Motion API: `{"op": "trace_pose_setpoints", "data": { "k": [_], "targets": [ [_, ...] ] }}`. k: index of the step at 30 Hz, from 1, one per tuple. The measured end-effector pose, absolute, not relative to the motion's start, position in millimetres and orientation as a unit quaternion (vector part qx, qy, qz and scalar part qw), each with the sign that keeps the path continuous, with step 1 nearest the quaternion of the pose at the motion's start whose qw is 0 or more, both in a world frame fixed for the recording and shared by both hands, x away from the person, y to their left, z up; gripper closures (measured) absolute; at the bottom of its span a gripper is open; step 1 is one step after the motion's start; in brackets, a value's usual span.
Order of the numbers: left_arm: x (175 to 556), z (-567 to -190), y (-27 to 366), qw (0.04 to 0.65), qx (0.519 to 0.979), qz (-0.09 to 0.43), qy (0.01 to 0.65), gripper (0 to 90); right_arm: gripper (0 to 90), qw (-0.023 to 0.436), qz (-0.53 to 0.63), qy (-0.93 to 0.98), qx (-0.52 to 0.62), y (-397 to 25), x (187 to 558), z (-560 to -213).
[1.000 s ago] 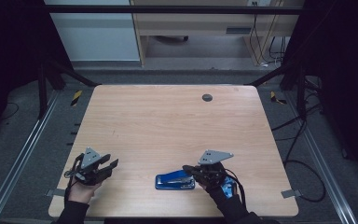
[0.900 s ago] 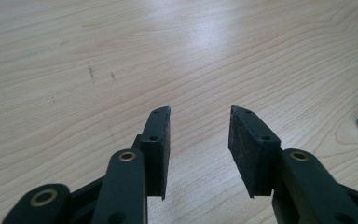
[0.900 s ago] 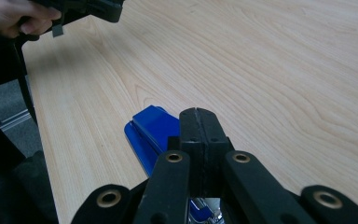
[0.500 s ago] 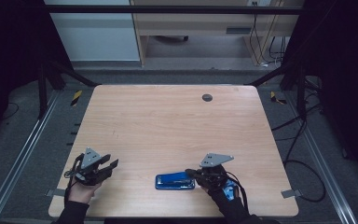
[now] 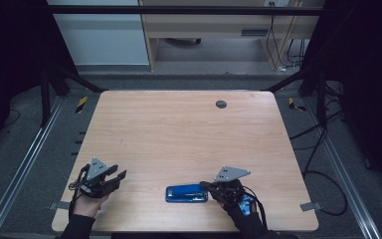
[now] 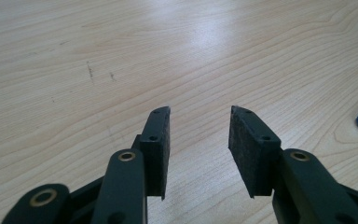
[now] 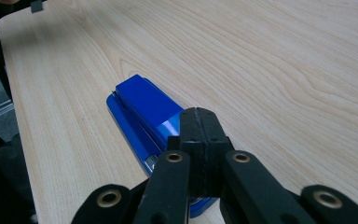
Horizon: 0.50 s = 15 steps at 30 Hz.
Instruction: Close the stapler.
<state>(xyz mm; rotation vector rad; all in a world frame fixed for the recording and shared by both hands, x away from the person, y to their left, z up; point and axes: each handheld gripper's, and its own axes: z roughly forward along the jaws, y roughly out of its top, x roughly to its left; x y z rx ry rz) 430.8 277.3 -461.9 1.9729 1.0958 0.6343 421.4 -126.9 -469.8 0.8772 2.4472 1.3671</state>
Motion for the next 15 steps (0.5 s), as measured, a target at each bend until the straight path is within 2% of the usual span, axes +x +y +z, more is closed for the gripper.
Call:
{"op": "trace_pose_setpoints", "data": {
  "k": [13, 15],
  "targets": [
    [431.7, -462.9, 277.6, 0.388, 0.776, 0.247, 0.432, 57.7, 90.0, 0.097, 0.48, 0.821, 0.293, -128.9, 420.9, -468.1],
    [432.4, -463.6, 277.7, 0.387, 0.776, 0.249, 0.432, 56.8, 81.9, 0.112, 0.48, 0.816, 0.302, -131.5, 421.8, -463.0]
  ]
}}
